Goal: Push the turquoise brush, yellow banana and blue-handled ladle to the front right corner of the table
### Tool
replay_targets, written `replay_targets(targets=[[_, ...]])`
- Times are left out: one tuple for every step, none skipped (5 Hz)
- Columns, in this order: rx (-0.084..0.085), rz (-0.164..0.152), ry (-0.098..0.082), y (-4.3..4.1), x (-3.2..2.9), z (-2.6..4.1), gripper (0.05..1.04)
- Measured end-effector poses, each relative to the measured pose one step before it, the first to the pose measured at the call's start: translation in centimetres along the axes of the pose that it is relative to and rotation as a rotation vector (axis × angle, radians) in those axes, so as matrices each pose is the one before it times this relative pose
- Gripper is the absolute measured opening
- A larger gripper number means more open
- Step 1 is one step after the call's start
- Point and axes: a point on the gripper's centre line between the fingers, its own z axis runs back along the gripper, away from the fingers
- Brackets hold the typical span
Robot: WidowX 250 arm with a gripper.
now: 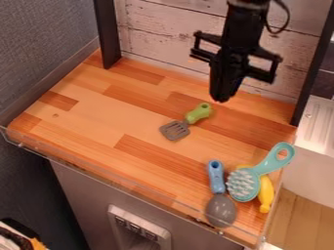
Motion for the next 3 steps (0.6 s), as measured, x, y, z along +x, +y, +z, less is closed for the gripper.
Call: replay_targets(targets=[[-0.0312, 0.1796, -0.0090, -0.305, -0.487, 1.009, 0.059], [-0.0163, 0.0652, -0.0044, 2.079, 0.618, 0.390, 0.059], [-0.0204, -0.0658, -0.0107, 3.125, 1.278, 0.434, 0.059]])
